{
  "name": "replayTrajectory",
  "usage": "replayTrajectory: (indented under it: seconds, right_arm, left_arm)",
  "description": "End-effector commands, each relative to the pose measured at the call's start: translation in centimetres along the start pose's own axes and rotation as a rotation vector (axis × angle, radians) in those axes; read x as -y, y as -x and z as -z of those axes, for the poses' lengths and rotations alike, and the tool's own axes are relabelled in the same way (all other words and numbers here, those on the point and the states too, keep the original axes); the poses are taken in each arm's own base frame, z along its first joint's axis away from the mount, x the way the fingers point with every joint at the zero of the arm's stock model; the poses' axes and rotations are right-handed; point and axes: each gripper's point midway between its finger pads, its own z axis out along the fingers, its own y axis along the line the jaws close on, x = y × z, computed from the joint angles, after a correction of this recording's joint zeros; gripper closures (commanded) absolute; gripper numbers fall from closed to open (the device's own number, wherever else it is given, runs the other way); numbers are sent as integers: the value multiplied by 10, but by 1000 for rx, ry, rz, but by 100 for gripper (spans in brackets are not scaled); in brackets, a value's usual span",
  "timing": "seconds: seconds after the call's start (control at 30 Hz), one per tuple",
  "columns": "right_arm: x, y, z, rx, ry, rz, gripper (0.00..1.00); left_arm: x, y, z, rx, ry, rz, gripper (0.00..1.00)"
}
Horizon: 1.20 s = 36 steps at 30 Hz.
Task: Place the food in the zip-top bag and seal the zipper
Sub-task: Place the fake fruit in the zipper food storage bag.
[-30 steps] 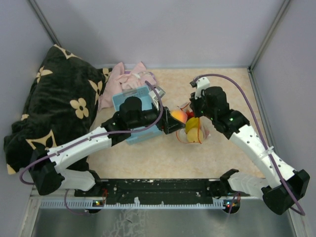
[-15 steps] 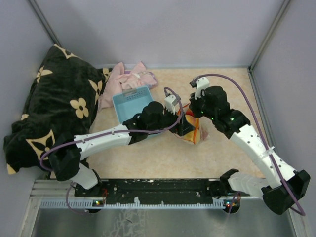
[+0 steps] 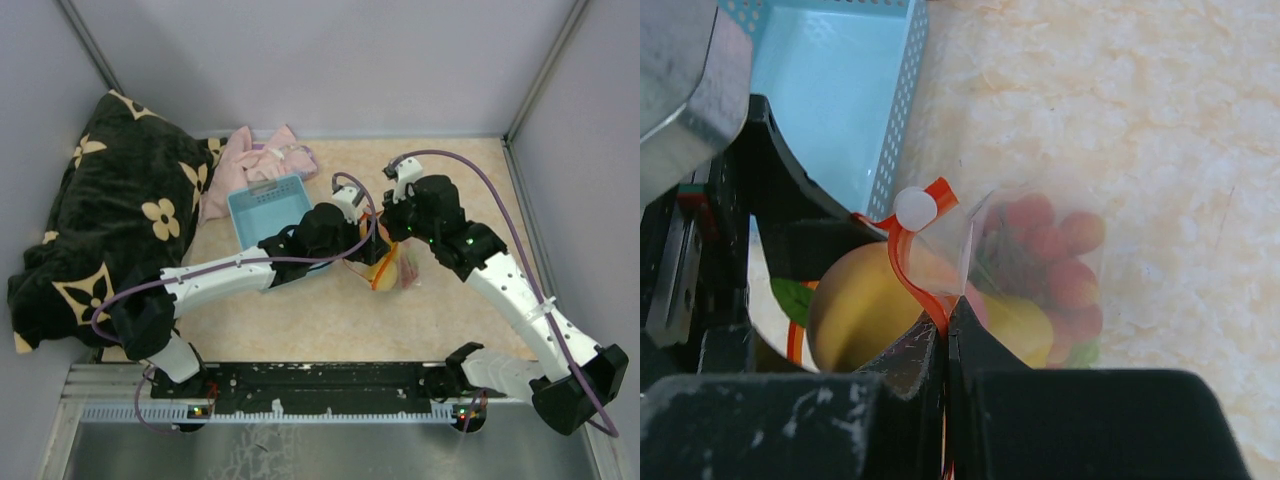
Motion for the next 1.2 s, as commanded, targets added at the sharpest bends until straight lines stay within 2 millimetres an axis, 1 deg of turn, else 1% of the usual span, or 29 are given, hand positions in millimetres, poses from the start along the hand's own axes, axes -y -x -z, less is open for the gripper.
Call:
replayTrajectory:
  seconds: [0.0,0.07,0.13,0.2,0.33,0.43,0.5,0.6,0.73,0.77,0.8,0.83,1.0,1.17]
  right_arm:
    - [-15,52,26,150,79,-19,100]
    - [-19,54,29,157,101,-25,100]
    - [-25,56,33,167,131,-34,100]
    - [-29,58,33,177,153,-46,100]
    - [-32,59,30,187,168,-65,100]
    - [-32,54,26,176,167,-73,100]
    - [-31,52,25,170,162,-74,100]
    - [-29,48,23,169,152,-76,100]
    - [-27,47,22,169,143,-73,100]
    - [-26,47,22,167,141,-72,100]
    - [-26,47,22,168,139,-70,100]
    - [-26,47,22,168,138,-70,100]
    - [-26,45,21,163,139,-72,100]
    - [-25,47,23,170,130,-67,100]
  left_arm:
    - [-26,22,4,77,178,-1,31]
    - [-36,26,10,108,224,-15,31]
    - [-35,32,16,125,225,-22,30]
    - [-27,34,19,124,186,-20,30]
    - [0,31,19,108,47,14,28]
    - [12,24,16,83,3,15,23]
    - [17,21,15,62,-2,12,20]
    - [17,17,16,45,9,5,17]
    - [13,16,23,39,24,-1,13]
    - [13,17,25,40,23,-1,9]
    - [13,16,28,36,21,-1,2]
    - [14,18,30,36,19,-1,1]
    - [17,22,39,33,14,-2,0]
    - [13,22,49,17,36,-6,0]
